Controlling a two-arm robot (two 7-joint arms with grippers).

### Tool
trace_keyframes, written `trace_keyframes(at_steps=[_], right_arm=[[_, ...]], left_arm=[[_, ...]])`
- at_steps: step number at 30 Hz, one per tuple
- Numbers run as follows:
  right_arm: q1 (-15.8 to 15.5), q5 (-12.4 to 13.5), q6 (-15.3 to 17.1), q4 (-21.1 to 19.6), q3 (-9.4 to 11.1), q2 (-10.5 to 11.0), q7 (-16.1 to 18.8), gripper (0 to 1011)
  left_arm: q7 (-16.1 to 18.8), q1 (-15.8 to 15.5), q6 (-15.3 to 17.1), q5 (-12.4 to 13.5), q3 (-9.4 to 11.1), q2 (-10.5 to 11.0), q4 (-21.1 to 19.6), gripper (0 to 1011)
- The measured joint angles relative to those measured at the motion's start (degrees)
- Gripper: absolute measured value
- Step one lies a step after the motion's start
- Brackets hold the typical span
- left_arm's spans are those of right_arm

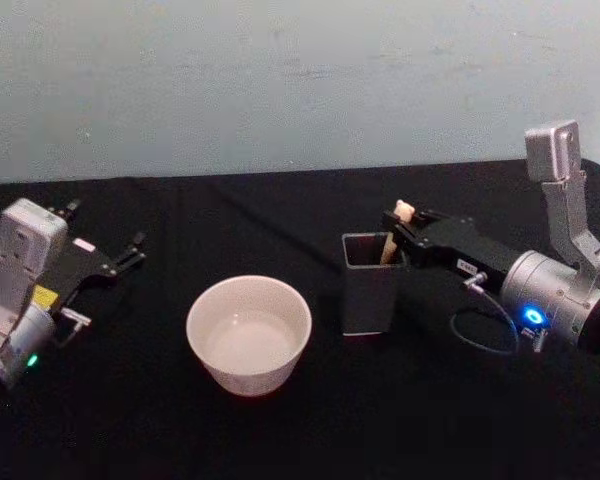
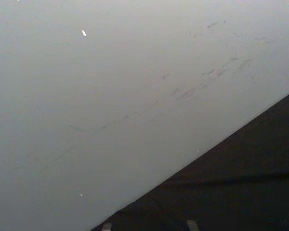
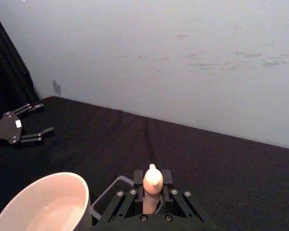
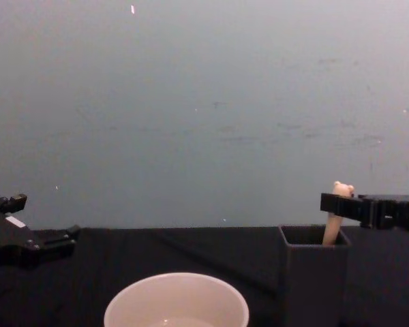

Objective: Pick up the stirring spoon with one hand, stir inside the cup, then place it back in its original position.

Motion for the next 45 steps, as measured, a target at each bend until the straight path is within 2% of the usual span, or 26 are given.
trace_keyframes(at_steps=[25,28,34,35,37,38,41,42,45], right_arm=[[-0.2,-0.5,0.3,-0.2,-0.1,0.0,-0.2,221],[-0.2,-0.5,0.3,-0.2,-0.1,0.0,-0.2,268],[-0.2,-0.5,0.2,-0.2,-0.1,0.0,-0.2,465],[-0.2,-0.5,0.2,-0.2,-0.1,0.0,-0.2,523],[-0.2,-0.5,0.2,-0.2,-0.1,0.0,-0.2,562],[-0.2,-0.5,0.2,-0.2,-0.1,0.0,-0.2,618],[-0.2,-0.5,0.2,-0.2,-0.1,0.0,-0.2,677],[-0.2,-0.5,0.2,-0.2,-0.1,0.0,-0.2,743],[-0.2,-0.5,0.2,-0.2,-0.1,0.0,-0.2,799]], left_arm=[[0.0,0.0,0.0,0.0,0.0,0.0,0.0,1002],[0.0,0.0,0.0,0.0,0.0,0.0,0.0,1001],[0.0,0.0,0.0,0.0,0.0,0.0,0.0,1001],[0.0,0.0,0.0,0.0,0.0,0.0,0.0,1001],[0.0,0.0,0.0,0.0,0.0,0.0,0.0,1001],[0.0,0.0,0.0,0.0,0.0,0.0,0.0,1001],[0.0,0.0,0.0,0.0,0.0,0.0,0.0,1001],[0.0,0.0,0.0,0.0,0.0,0.0,0.0,1001],[0.0,0.0,0.0,0.0,0.0,0.0,0.0,1001]])
